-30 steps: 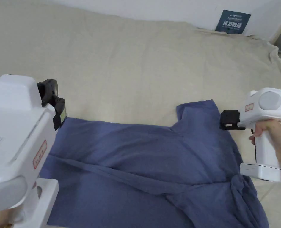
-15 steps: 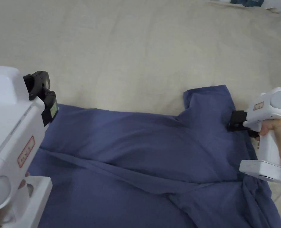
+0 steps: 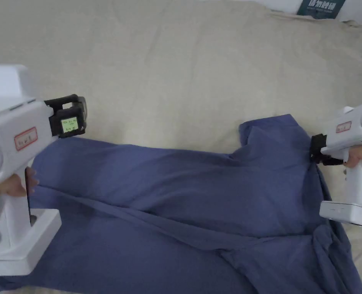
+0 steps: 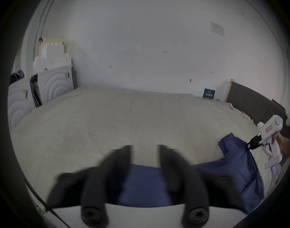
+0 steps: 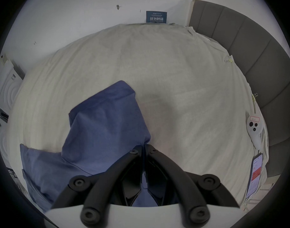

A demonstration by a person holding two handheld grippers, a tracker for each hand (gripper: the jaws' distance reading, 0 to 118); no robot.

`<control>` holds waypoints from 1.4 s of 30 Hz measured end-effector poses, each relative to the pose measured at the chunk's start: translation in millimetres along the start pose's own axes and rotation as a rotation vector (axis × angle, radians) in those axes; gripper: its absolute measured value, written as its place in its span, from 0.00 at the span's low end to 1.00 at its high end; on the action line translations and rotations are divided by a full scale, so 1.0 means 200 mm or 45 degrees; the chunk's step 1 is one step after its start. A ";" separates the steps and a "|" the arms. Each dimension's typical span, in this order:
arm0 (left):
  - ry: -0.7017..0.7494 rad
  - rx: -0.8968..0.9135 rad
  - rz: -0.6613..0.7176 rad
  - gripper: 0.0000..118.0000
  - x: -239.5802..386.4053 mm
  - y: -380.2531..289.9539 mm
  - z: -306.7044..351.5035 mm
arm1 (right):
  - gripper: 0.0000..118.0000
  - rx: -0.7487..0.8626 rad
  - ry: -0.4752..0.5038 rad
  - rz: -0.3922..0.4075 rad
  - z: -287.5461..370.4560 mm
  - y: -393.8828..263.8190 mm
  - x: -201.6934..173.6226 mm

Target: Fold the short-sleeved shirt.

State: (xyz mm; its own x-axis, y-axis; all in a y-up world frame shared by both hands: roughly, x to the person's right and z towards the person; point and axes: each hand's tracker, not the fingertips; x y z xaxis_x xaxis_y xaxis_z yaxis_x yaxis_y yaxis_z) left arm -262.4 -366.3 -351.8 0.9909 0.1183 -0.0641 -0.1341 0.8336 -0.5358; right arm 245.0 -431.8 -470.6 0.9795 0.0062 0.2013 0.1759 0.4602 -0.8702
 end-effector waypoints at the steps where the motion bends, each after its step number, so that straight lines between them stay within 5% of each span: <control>1: 0.032 -0.060 -0.022 0.87 -0.02 0.04 -0.05 | 0.01 0.005 -0.003 0.003 0.01 0.00 0.00; 3: 0.067 -0.115 -0.111 1.00 -0.04 0.09 -0.14 | 0.01 0.018 -0.005 0.008 0.02 -0.01 -0.02; 10: 0.037 -0.569 -0.053 1.00 -0.25 0.22 -0.55 | 0.01 0.026 -0.022 0.038 0.02 -0.02 -0.04; 15: 0.171 -0.759 -0.204 0.98 -0.32 0.11 -0.79 | 0.01 0.016 -0.019 0.038 0.00 -0.01 -0.05; 19: 0.246 -0.797 -0.237 0.72 -0.34 0.04 -0.89 | 0.01 0.008 -0.019 0.032 -0.01 0.00 -0.05; 25: 0.184 -0.805 -0.156 0.56 -0.35 0.01 -0.91 | 0.01 0.002 -0.030 0.063 -0.01 -0.01 -0.07; 30: 0.126 -0.790 -0.198 0.03 -0.30 0.01 -0.89 | 0.01 -0.005 -0.035 0.052 -0.02 -0.02 -0.07; 42: 0.025 -0.509 0.132 0.00 -0.45 0.17 -0.46 | 0.01 0.123 0.007 -0.033 0.30 -0.05 -0.01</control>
State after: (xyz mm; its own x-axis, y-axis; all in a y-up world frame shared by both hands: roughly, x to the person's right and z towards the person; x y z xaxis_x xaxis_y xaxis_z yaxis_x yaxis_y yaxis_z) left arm -354.7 -396.9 -441.4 0.9729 0.1771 -0.1489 -0.2227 0.5421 -0.8103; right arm 235.7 -382.4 -435.8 0.9753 -0.0117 0.2207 0.1915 0.5438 -0.8171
